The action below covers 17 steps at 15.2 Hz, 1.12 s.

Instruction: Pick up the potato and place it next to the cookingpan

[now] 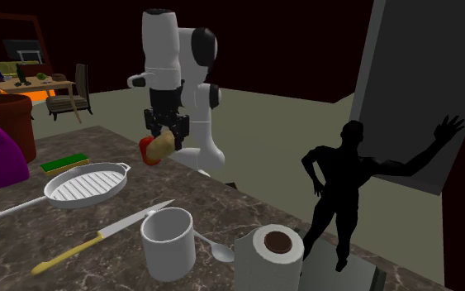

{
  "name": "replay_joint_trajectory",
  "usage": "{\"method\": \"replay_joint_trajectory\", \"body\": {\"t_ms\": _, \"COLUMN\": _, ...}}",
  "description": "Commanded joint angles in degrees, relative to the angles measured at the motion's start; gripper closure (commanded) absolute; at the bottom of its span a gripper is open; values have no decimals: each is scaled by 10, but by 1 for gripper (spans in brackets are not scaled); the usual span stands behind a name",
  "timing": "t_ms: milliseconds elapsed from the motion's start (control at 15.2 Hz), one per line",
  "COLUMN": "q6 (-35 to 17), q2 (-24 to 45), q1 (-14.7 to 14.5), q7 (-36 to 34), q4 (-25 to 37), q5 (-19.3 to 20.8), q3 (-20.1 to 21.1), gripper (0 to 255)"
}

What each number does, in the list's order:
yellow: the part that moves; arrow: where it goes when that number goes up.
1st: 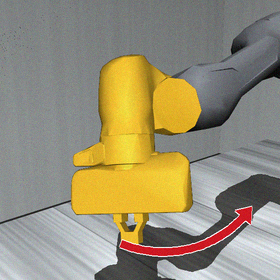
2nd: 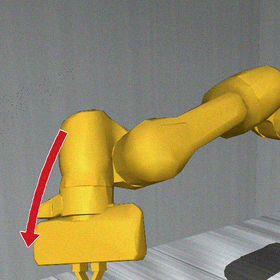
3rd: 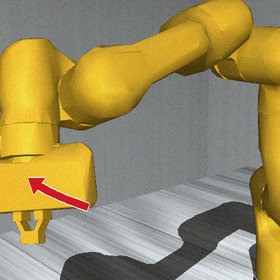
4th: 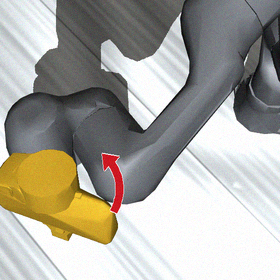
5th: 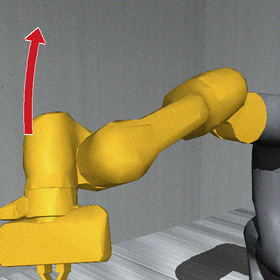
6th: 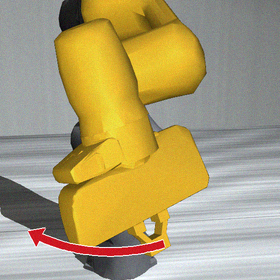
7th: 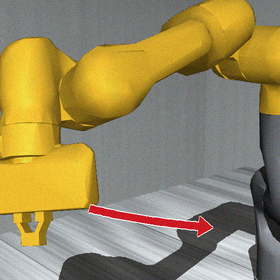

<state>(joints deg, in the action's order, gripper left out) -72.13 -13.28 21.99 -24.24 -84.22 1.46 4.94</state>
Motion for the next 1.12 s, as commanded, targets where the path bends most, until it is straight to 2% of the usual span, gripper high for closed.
{"method": "replay_joint_trajectory", "body": {"t_ms": 0, "q6": -3, "q2": -14, "q1": 11, "q7": 33, "q4": -16, "q5": 3, "q3": -21, "gripper": 255}}
{"method": "replay_joint_trajectory", "body": {"t_ms": 132, "q6": -4, "q2": -24, "q1": 20, "q7": 62, "q4": -26, "q5": 7, "q3": -39, "gripper": 255}}
{"method": "replay_joint_trajectory", "body": {"t_ms": 1056, "q6": -120, "q2": -83, "q1": 19, "q7": 58, "q4": -201, "q5": 6, "q3": -41, "gripper": 255}}
